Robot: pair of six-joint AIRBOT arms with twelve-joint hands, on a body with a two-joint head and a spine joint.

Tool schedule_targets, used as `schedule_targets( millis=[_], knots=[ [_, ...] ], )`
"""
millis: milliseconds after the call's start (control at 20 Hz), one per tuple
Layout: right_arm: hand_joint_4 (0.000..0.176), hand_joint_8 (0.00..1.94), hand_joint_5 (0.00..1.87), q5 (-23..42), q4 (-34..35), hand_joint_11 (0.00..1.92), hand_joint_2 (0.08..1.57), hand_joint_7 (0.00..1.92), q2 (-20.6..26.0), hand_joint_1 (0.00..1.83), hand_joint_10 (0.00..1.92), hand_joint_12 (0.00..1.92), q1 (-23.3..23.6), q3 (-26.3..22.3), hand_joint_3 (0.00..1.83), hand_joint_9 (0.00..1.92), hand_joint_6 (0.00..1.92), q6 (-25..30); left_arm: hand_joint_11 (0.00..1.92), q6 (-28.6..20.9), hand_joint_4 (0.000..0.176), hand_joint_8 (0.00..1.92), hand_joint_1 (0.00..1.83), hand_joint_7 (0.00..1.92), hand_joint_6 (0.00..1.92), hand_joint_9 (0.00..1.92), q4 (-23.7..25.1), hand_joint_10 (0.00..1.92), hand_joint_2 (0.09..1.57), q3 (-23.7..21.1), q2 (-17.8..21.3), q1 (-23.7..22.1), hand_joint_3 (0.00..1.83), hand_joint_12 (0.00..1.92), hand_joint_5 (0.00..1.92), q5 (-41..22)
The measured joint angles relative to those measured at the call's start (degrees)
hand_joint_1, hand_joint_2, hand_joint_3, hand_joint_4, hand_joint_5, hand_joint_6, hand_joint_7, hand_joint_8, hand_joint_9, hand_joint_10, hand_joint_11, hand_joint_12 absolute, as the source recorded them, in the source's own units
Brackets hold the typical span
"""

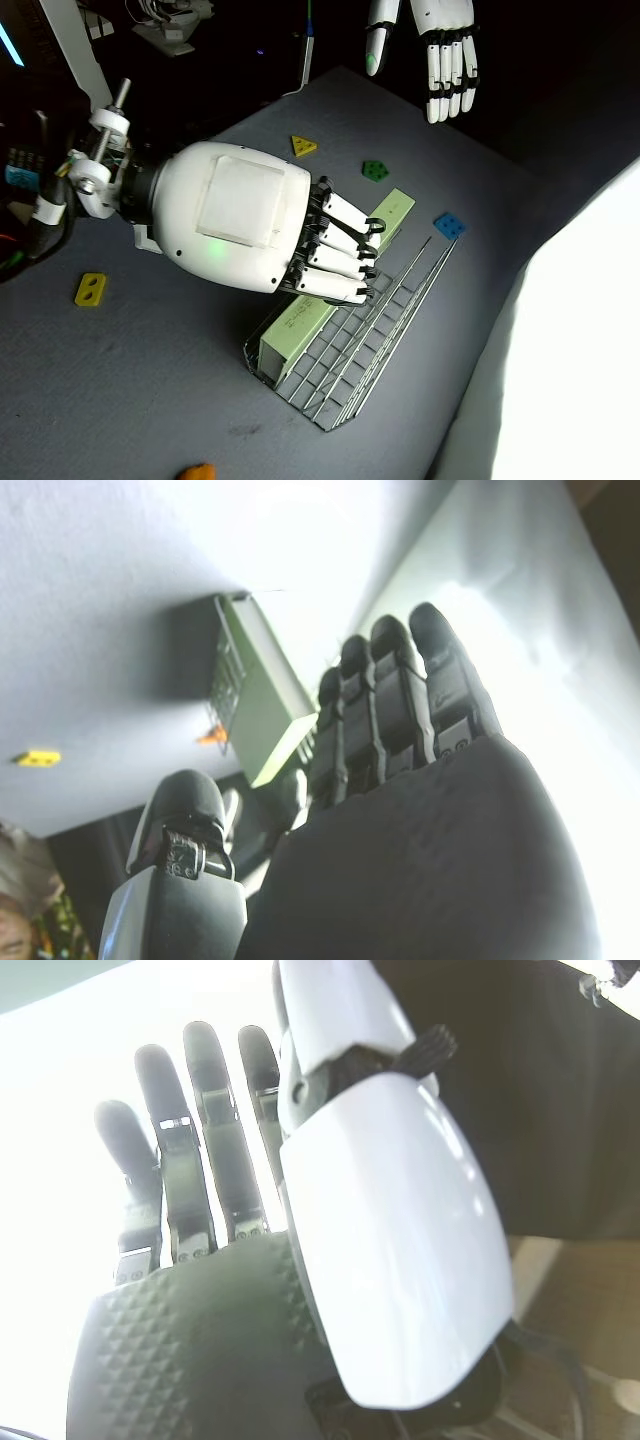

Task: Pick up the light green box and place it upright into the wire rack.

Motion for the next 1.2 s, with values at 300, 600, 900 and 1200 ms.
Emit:
schedule_targets(
  millis=[300,600,900,1200],
  knots=[
    [0.0,0.69,0.53,1.0,-6.1,0.19,1.19,0.68,7.3,0.25,1.34,1.85,0.2,-7.3,0.01,0.4,0.94,3.1,0.04,0.0,0.0,0.06,0.11,0.64,0.1,0.59,0.0,0.11,1.27,0.0,0.0,0.0,0.0,0.99,0.5,0.0],
    [0.0,1.92,0.84,1.8,-6.0,0.97,1.23,1.05,11.8,0.14,1.92,1.92,-1.8,-10.5,0.01,1.02,1.8,2.1,0.44,0.0,0.0,1.84,0.04,0.6,1.74,0.52,0.0,1.91,1.3,-0.4,0.0,-1.1,0.01,1.92,0.61,0.0],
    [0.0,1.94,1.15,1.8,-6.0,1.28,1.22,1.27,14.6,0.18,1.92,1.92,-2.6,-13.9,0.0,1.29,1.92,0.7,0.62,0.0,0.0,1.87,0.0,0.87,1.64,0.77,0.0,1.92,1.31,-0.9,0.0,-0.5,0.0,1.92,0.84,0.0],
    [0.0,1.94,1.17,1.6,-6.0,1.31,1.23,1.3,14.1,0.19,1.92,1.92,-3.2,-14.0,0.0,1.32,1.92,0.7,0.68,0.0,0.0,1.92,0.0,0.92,1.7,0.84,0.0,1.92,1.33,-0.8,0.0,-0.4,0.0,1.92,0.86,0.1]
  ],
)
